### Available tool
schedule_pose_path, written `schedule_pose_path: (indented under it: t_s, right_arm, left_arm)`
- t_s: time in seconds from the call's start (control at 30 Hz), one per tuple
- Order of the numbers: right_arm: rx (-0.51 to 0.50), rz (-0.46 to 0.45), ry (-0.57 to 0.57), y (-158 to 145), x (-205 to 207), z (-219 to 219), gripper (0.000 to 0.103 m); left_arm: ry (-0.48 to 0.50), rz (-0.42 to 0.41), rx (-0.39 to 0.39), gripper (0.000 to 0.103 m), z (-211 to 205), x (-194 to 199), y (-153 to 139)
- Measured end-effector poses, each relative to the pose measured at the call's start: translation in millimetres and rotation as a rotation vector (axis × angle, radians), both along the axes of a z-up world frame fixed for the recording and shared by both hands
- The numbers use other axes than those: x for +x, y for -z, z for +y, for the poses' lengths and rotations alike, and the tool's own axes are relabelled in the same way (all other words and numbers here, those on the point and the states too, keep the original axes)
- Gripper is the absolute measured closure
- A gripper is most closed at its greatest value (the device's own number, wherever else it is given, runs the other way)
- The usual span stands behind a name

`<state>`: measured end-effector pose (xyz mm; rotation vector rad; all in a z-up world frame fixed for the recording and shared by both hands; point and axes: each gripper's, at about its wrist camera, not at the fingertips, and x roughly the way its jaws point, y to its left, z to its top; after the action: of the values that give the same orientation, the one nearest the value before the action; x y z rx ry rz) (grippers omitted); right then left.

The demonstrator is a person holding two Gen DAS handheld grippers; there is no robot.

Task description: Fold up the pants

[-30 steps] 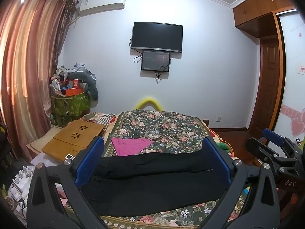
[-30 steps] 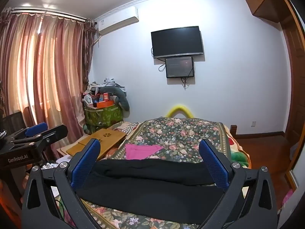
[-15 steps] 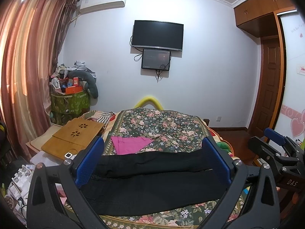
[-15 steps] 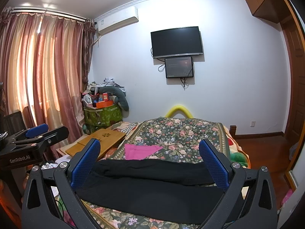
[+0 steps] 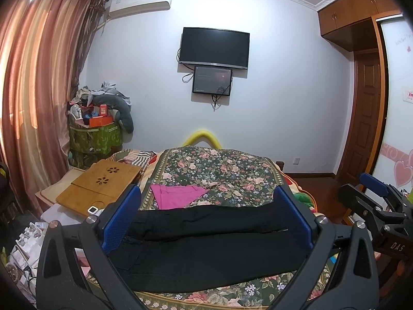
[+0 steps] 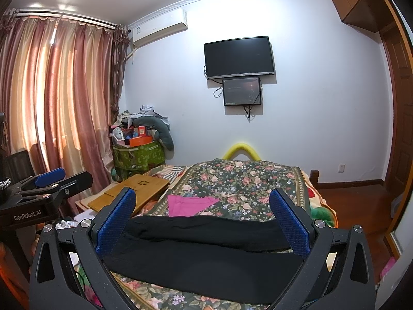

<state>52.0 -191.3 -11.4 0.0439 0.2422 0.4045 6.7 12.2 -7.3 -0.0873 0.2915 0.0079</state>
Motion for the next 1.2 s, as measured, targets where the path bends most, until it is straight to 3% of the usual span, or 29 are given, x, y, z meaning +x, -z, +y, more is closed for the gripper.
schedule_pose_path:
  t_s: [1.2]
  right_arm:
    - [-0.009,0.015,0.014,0.8,-4.2,0.8,0.000]
  left_arm:
    - [0.004,0.002,0.000,0.000,1.2,3.6,4.4]
